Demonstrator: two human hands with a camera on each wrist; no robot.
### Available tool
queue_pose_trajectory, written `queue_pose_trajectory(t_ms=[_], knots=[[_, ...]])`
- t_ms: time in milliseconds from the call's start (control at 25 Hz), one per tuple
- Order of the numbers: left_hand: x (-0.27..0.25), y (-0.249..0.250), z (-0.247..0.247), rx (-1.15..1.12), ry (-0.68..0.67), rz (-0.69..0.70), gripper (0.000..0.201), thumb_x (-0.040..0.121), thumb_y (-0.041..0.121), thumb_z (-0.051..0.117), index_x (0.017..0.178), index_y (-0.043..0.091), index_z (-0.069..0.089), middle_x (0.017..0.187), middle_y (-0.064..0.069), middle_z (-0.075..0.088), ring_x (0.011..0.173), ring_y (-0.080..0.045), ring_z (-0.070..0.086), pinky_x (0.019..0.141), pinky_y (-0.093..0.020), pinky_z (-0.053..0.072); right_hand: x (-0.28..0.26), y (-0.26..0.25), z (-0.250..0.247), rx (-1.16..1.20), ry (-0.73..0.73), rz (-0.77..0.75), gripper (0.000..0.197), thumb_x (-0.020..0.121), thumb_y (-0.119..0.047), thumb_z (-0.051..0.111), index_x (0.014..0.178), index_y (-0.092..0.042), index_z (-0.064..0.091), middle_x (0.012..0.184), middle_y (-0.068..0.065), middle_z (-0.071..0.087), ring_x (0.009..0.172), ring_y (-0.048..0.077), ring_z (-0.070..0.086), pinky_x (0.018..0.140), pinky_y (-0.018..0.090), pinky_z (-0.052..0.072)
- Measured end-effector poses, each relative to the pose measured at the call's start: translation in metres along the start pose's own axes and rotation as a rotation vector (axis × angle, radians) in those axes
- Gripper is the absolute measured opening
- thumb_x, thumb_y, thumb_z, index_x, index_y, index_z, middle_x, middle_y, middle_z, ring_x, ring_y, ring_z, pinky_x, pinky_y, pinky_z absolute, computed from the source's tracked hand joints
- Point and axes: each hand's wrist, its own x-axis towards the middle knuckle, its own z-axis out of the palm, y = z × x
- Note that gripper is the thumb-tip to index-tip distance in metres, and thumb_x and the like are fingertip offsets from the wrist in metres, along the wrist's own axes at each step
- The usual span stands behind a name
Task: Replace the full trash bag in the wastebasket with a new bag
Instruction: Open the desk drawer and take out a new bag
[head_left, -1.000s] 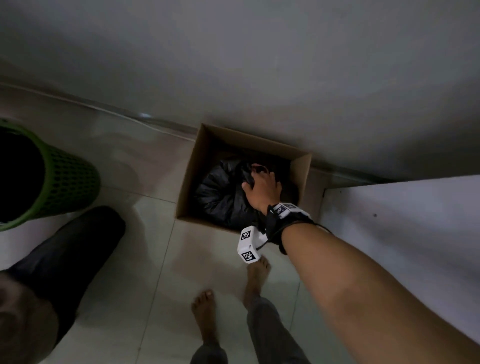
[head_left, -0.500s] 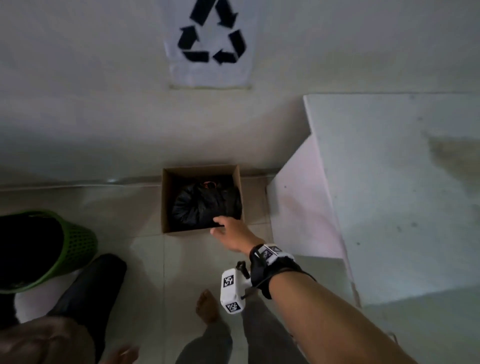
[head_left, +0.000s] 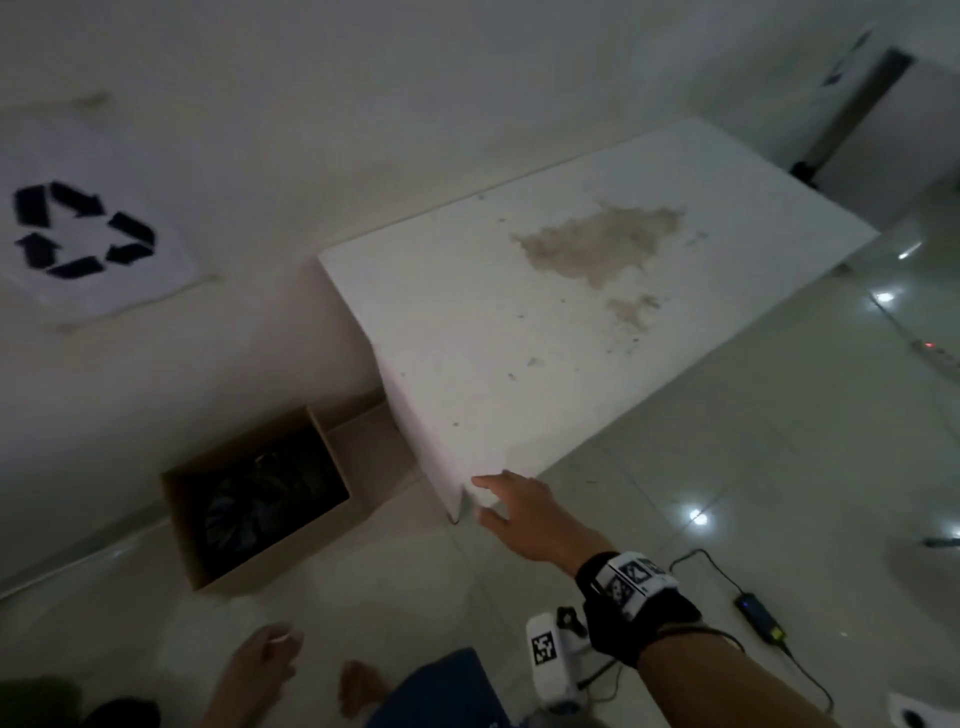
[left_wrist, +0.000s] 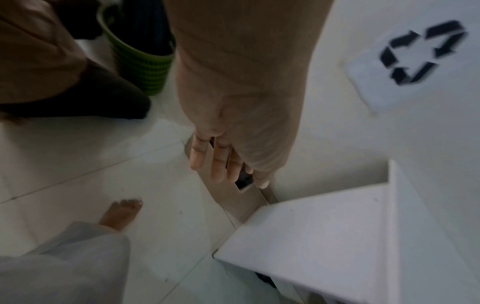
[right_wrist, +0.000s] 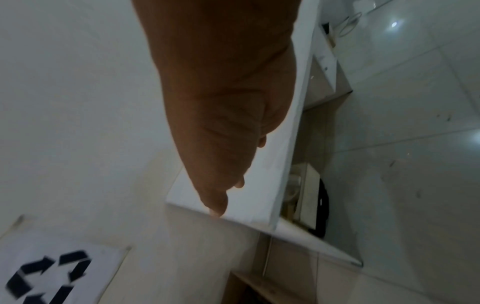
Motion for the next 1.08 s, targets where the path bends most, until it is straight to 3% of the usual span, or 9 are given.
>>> queue_pose_trajectory(t_ms=[200, 320, 440, 600, 840, 1080], knots=[[-0.044, 0.101, 0.124, 0.085, -0.048, 0.239, 0.018, 0.095, 0.016, 0.058, 0.111, 0.007, 0.058, 0.093, -0.014, 0.064, 0.073, -0.026, 0.06, 0.06, -0.028, 0.043, -0.069, 0.132, -0.073, -0.035, 0.082, 0.06, 0.051, 0.099, -0.039, 0.043, 0.147, -0.022, 0.035, 0.152, 0.003, 0.039, 0.142, 0.017, 0.029, 0.114, 0.037, 0.014], [-0.072, 0.158, 0.193, 0.196, -0.066, 0.462, 0.021, 0.095, 0.02, 0.059, 0.113, 0.01, 0.06, 0.093, -0.011, 0.066, 0.081, -0.024, 0.061, 0.069, -0.031, 0.045, -0.1, 0.2, -0.123, -0.094, 0.124, 0.095, 0.051, 0.099, -0.041, 0.044, 0.145, -0.023, 0.037, 0.151, 0.002, 0.039, 0.141, 0.016, 0.03, 0.114, 0.037, 0.014], [-0.085, 0.212, 0.255, 0.299, -0.056, 0.64, 0.027, 0.094, 0.027, 0.059, 0.117, 0.013, 0.06, 0.107, -0.008, 0.063, 0.092, -0.021, 0.058, 0.079, -0.03, 0.041, -0.12, 0.253, -0.173, -0.128, 0.172, 0.126, 0.05, 0.098, -0.043, 0.044, 0.144, -0.023, 0.039, 0.149, 0.002, 0.042, 0.139, 0.017, 0.032, 0.114, 0.039, 0.014], [-0.088, 0.283, 0.331, 0.38, -0.014, 0.777, 0.024, 0.095, 0.028, 0.059, 0.115, 0.016, 0.061, 0.111, -0.005, 0.06, 0.098, -0.022, 0.058, 0.08, -0.03, 0.042, -0.124, 0.319, -0.232, -0.178, 0.191, 0.156, 0.05, 0.098, -0.045, 0.044, 0.144, -0.025, 0.04, 0.149, 0.001, 0.042, 0.14, 0.018, 0.033, 0.114, 0.043, 0.013], [-0.061, 0.388, 0.473, 0.471, -0.056, 0.918, 0.025, 0.094, 0.024, 0.059, 0.114, 0.009, 0.061, 0.111, -0.01, 0.061, 0.098, -0.025, 0.058, 0.082, -0.028, 0.041, -0.096, 0.431, -0.33, -0.257, 0.118, 0.215, 0.05, 0.098, -0.045, 0.041, 0.144, -0.025, 0.038, 0.144, 0.003, 0.048, 0.132, 0.021, 0.044, 0.111, 0.042, 0.019], [-0.062, 0.51, 0.61, 0.48, 0.009, 0.93, 0.03, 0.086, 0.018, 0.067, 0.114, 0.008, 0.063, 0.121, -0.014, 0.057, 0.108, -0.035, 0.054, 0.091, -0.043, 0.043, -0.087, 0.54, -0.42, -0.144, 0.134, 0.326, 0.047, 0.098, -0.045, 0.043, 0.14, -0.026, 0.041, 0.139, -0.002, 0.053, 0.128, 0.018, 0.047, 0.108, 0.039, 0.025]])
